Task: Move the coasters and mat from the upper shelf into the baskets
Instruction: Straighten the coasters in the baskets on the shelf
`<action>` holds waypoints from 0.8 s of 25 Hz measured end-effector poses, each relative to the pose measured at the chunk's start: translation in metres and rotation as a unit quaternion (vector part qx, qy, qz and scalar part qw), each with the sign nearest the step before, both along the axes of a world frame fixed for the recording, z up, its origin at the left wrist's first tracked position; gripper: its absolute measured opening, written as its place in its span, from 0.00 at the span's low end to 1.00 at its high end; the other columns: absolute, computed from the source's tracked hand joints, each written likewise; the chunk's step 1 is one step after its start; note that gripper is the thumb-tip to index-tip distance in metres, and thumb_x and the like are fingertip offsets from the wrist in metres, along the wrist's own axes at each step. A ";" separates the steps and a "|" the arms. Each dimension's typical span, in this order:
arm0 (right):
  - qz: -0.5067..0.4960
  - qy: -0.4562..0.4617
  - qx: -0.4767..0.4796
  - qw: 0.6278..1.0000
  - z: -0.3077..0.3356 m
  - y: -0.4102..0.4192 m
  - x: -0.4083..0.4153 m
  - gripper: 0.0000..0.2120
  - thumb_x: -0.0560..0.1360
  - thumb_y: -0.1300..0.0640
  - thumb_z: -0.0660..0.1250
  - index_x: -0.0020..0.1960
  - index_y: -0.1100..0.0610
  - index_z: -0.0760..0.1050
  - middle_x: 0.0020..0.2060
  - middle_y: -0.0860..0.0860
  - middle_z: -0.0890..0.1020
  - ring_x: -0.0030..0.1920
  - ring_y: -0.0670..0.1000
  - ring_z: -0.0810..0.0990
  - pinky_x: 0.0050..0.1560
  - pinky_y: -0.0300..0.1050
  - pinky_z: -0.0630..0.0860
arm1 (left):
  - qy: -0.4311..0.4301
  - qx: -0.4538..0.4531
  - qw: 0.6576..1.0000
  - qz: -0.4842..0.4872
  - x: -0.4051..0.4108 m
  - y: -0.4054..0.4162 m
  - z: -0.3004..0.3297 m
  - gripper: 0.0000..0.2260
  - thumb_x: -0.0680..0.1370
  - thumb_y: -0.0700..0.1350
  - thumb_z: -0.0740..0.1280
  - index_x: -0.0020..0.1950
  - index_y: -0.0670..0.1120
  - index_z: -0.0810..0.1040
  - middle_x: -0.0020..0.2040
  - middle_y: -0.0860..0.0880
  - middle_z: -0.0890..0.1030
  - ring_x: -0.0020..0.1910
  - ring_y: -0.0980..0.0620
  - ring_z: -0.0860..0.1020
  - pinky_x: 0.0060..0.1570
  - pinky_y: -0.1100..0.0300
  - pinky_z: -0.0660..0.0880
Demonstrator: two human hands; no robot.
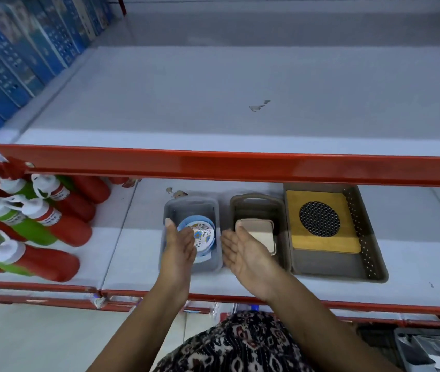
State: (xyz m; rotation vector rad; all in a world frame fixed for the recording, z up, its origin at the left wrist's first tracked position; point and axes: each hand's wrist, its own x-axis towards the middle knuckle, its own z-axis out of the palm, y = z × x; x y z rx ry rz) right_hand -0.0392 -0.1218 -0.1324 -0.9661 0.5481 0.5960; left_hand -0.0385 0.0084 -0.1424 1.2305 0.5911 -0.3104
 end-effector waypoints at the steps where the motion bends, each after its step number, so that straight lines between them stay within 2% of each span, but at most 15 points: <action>1: 0.004 0.006 -0.001 1.000 0.000 0.006 0.000 0.31 0.80 0.43 0.49 0.76 0.61 0.55 0.76 0.54 0.58 0.76 0.51 0.56 0.75 0.46 0.52 | 0.000 0.012 1.000 0.015 -0.001 0.009 -0.006 0.31 0.79 0.63 0.44 0.73 0.43 0.62 0.71 0.48 0.67 0.71 0.52 0.64 0.71 0.57 0.57; 4: 0.008 0.017 -0.015 1.000 0.002 0.021 0.002 0.30 0.80 0.43 0.50 0.76 0.59 0.54 0.77 0.54 0.57 0.77 0.51 0.55 0.76 0.47 0.52 | 0.019 0.002 1.000 0.009 -0.002 0.025 -0.017 0.34 0.77 0.67 0.43 0.76 0.48 0.58 0.74 0.52 0.63 0.73 0.55 0.60 0.73 0.57 0.52; 7: 0.007 0.020 -0.030 0.999 0.006 0.032 0.003 0.28 0.81 0.45 0.50 0.75 0.60 0.57 0.76 0.54 0.60 0.76 0.51 0.57 0.76 0.47 0.52 | 0.023 -0.015 1.000 0.005 0.000 0.028 -0.020 0.32 0.78 0.65 0.42 0.75 0.48 0.59 0.70 0.54 0.66 0.73 0.55 0.60 0.73 0.57 0.52; 11: 0.006 0.025 -0.049 0.998 0.006 0.037 0.004 0.27 0.81 0.46 0.50 0.74 0.60 0.60 0.74 0.54 0.64 0.75 0.51 0.61 0.74 0.46 0.54 | 0.012 -0.020 1.000 -0.012 0.002 0.029 -0.016 0.31 0.78 0.63 0.41 0.74 0.47 0.61 0.73 0.49 0.65 0.73 0.54 0.61 0.72 0.58 0.53; 15: -0.002 0.024 -0.066 0.998 0.007 0.043 0.003 0.26 0.81 0.47 0.51 0.73 0.62 0.63 0.72 0.55 0.68 0.73 0.51 0.64 0.72 0.43 0.57 | 0.024 0.004 1.000 -0.014 0.002 0.036 -0.022 0.32 0.77 0.65 0.42 0.74 0.48 0.60 0.74 0.49 0.63 0.74 0.52 0.58 0.75 0.55 0.51; 20: -0.006 0.031 -0.085 0.996 0.002 0.052 0.005 0.26 0.80 0.46 0.53 0.73 0.60 0.63 0.72 0.54 0.68 0.73 0.50 0.64 0.73 0.44 0.57 | 0.019 0.007 1.000 -0.024 0.001 0.038 -0.021 0.29 0.79 0.63 0.42 0.71 0.48 0.66 0.67 0.49 0.71 0.70 0.52 0.65 0.70 0.57 0.57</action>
